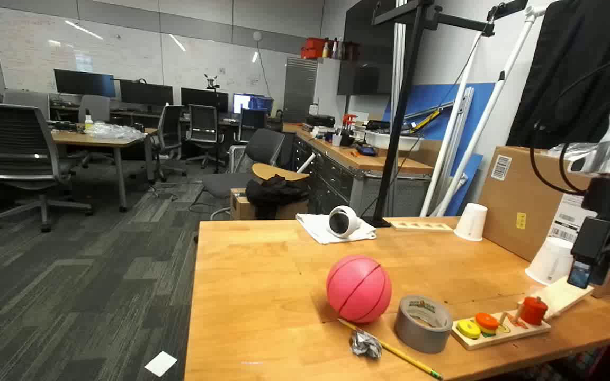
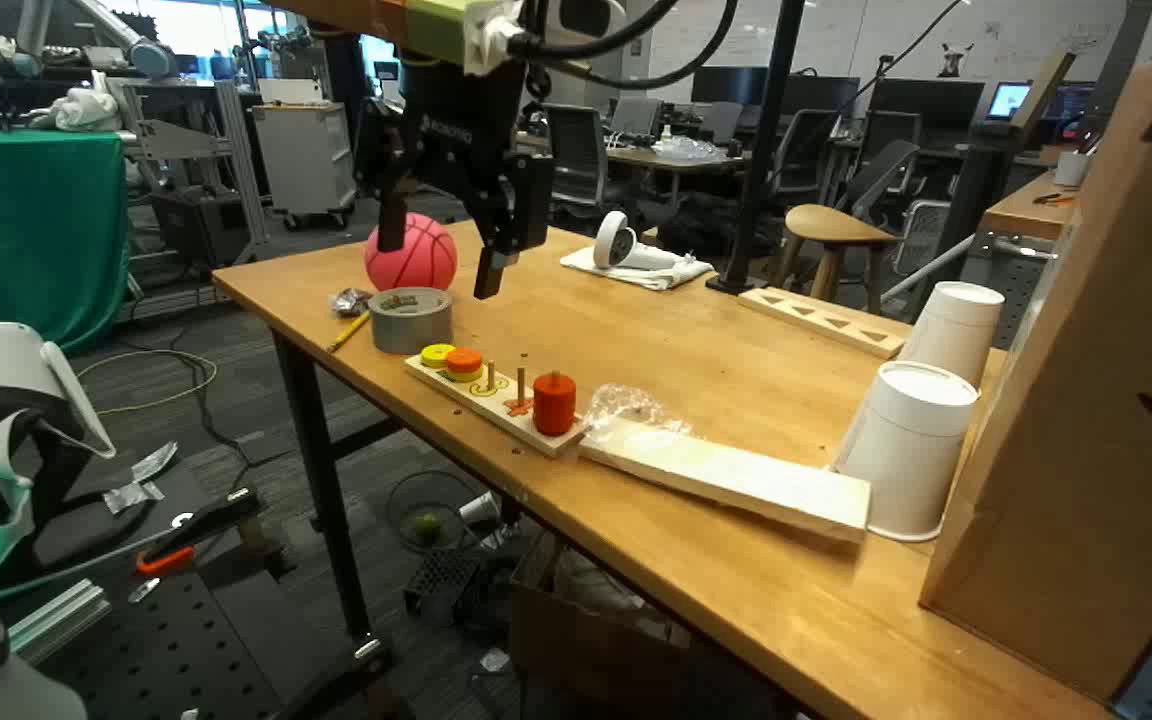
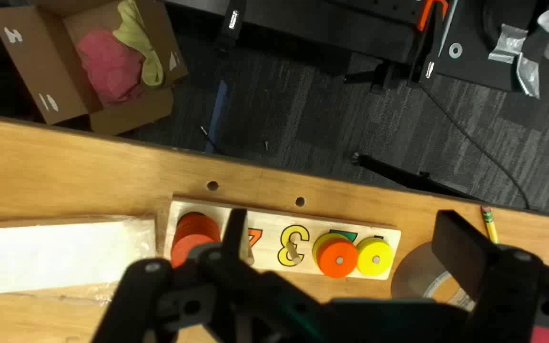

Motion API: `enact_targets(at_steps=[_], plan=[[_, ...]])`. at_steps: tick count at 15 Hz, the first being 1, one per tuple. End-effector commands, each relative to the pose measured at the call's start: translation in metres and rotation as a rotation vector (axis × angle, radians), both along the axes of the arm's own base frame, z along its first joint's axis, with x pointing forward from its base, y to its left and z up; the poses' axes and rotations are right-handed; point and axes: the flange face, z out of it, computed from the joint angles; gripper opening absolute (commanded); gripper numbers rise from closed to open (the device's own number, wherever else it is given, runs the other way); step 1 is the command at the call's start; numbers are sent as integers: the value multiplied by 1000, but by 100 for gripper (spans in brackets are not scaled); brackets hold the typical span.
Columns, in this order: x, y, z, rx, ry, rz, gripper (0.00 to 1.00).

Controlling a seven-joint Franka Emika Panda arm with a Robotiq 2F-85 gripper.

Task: Push the ball to the right.

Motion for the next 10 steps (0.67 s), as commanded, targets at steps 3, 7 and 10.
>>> enact_targets(at_steps=[3,7,10], plan=[[2,-1,5,-2,-11,-1,100],[3,-1,6,-2,-12,-1,100],[3,-1,6,-2,-12,-1,100]])
